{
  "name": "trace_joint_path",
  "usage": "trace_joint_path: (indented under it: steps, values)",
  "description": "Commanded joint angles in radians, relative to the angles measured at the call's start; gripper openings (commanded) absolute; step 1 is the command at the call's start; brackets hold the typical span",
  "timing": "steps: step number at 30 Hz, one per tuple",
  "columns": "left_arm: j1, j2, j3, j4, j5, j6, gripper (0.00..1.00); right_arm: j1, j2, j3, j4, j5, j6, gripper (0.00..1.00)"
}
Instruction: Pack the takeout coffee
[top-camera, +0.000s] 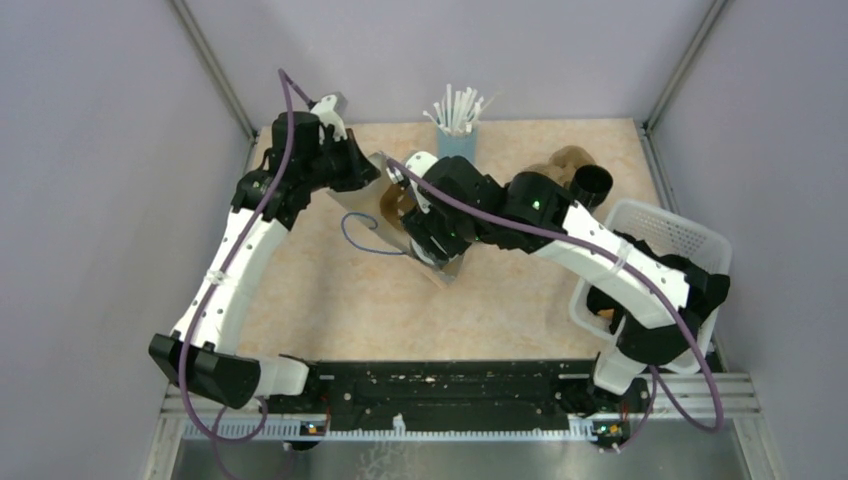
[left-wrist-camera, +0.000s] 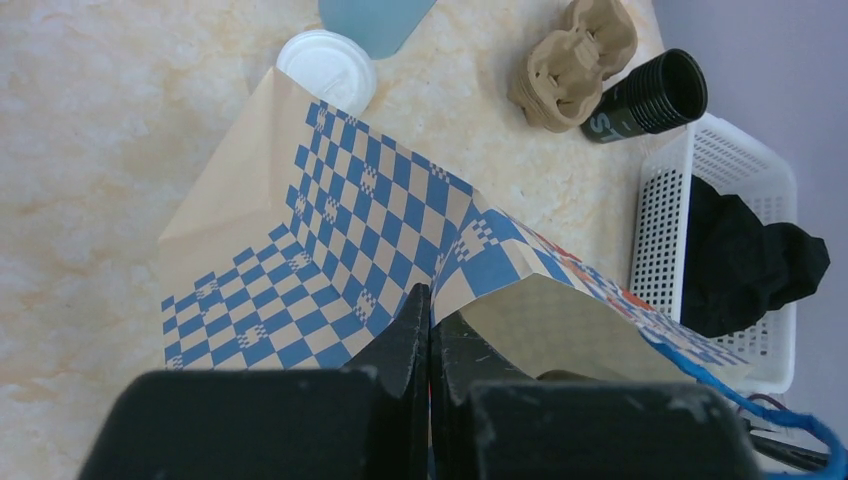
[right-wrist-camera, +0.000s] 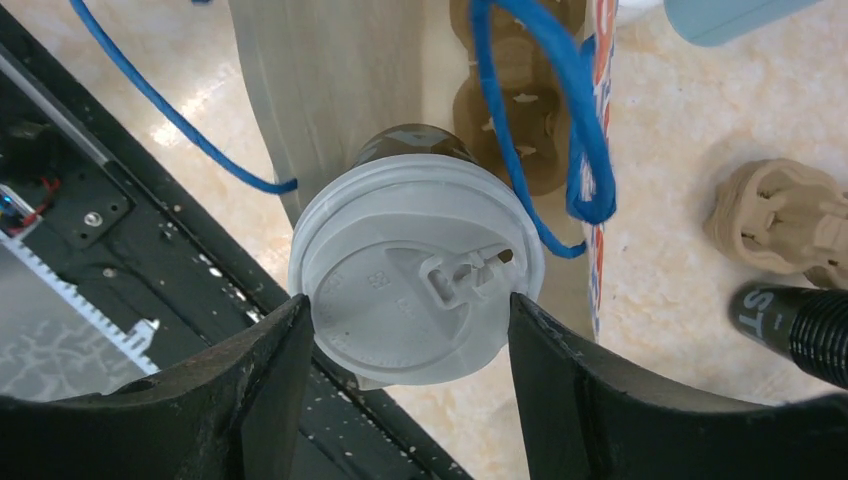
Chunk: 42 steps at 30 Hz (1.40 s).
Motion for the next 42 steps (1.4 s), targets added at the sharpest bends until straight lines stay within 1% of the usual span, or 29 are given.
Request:
trace_joint_path:
  steps: [1,4,8,10,15,18,21,27,31,33,35,37,42]
  values:
    - [-0.002,-0.018,0.003,0.081,0.037,0.001,0.00,0.020,-0.131,-0.103,0.168,0.087,-0.070,0.64]
    - [-0.002,-0.018,-0.005,0.085,0.060,0.003,0.00,0.022,-0.143,-0.146,0.217,0.087,-0.110,0.64]
    - [-0.002,-0.037,-0.029,0.096,0.075,0.013,0.00,0.034,-0.144,-0.217,0.297,0.132,-0.189,0.63]
    - [-0.003,-0.050,-0.043,0.104,0.076,0.016,0.00,0.037,-0.153,-0.278,0.359,0.127,-0.226,0.63]
    - [-0.003,-0.063,-0.046,0.098,0.084,0.012,0.00,0.050,-0.141,-0.320,0.432,0.138,-0.288,0.63]
    - [-0.004,-0.074,-0.051,0.100,0.095,0.006,0.00,0.050,-0.169,-0.404,0.515,0.119,-0.329,0.64]
    - [-0.004,-0.090,-0.068,0.113,0.104,0.012,0.00,0.050,-0.186,-0.461,0.556,0.112,-0.372,0.65]
    - [-0.003,-0.101,-0.074,0.111,0.117,0.040,0.00,0.050,-0.224,-0.543,0.644,0.134,-0.378,0.66]
    - [-0.004,-0.102,-0.079,0.097,0.103,0.057,0.00,0.050,-0.270,-0.560,0.659,0.125,-0.340,0.66]
    - [-0.004,-0.105,-0.085,0.101,0.104,0.056,0.00,0.050,-0.305,-0.599,0.675,0.112,-0.339,0.66]
    - [-0.004,-0.111,-0.093,0.110,0.104,0.050,0.00,0.049,-0.335,-0.636,0.674,0.133,-0.340,0.66]
    - [-0.003,-0.116,-0.099,0.114,0.105,0.048,0.00,0.048,-0.367,-0.682,0.682,0.141,-0.357,0.66]
    - [-0.004,-0.116,-0.103,0.118,0.129,0.040,0.00,0.048,-0.429,-0.775,0.755,0.098,-0.435,0.66]
